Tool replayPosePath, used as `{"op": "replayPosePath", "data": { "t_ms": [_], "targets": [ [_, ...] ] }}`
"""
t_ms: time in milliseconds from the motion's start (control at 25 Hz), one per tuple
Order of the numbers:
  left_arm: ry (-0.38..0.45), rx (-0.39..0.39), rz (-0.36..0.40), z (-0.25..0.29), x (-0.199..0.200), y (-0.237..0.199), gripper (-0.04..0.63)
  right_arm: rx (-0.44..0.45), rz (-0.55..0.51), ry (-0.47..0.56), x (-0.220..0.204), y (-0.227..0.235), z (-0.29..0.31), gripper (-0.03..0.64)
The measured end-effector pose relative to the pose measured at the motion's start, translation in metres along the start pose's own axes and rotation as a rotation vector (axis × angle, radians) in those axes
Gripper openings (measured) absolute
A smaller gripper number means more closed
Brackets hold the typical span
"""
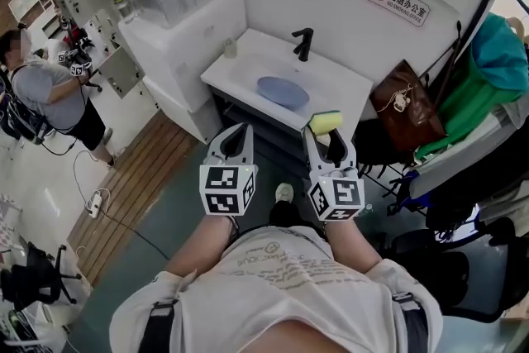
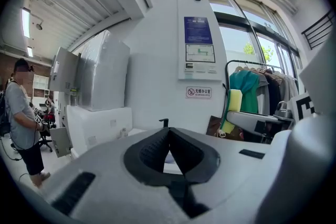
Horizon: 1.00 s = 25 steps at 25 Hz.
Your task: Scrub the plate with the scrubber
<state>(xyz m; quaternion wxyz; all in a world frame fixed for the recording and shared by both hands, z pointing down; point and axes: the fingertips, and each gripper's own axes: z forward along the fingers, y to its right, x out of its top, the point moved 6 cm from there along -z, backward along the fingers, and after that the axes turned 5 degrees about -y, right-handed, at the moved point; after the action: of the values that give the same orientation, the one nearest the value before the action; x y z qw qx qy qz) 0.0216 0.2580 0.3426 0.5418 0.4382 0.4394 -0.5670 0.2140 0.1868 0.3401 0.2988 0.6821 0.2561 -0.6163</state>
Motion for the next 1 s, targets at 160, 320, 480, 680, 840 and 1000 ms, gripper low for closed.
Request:
{"op": "replayPosePath", "data": {
  "t_ms": [160,320,480,680,840,1000],
  "targets": [
    [-0.013,0.0,-0.005,0.045,0.007,-0.009,0.02,0.001,0.008,-0.017,-0.003,0.026,0.039,0.218],
    [-0.03,0.007,-0.007,0.088,0.018,-0.02,0.02,0.012,0.003,-0.041,-0.007,0.048,0.08,0.218],
    [-0.06,0.008,-0.01,0.133,0.028,-0.028,0.021,0.021,0.014,-0.091,-0.017,0.073,0.123,0.218],
    [-0.101,0.032,-0.02,0.181,0.039,-0.04,0.02,0.05,0.035,-0.139,-0.027,0.1,0.169,0.218],
    [-0.128,0.058,-0.029,0.216,0.043,-0.049,0.02,0.077,0.042,-0.157,-0.031,0.118,0.203,0.218],
    [-0.157,0.073,-0.033,0.244,0.046,-0.056,0.02,0.101,0.053,-0.182,-0.037,0.132,0.227,0.218]
  ]
}}
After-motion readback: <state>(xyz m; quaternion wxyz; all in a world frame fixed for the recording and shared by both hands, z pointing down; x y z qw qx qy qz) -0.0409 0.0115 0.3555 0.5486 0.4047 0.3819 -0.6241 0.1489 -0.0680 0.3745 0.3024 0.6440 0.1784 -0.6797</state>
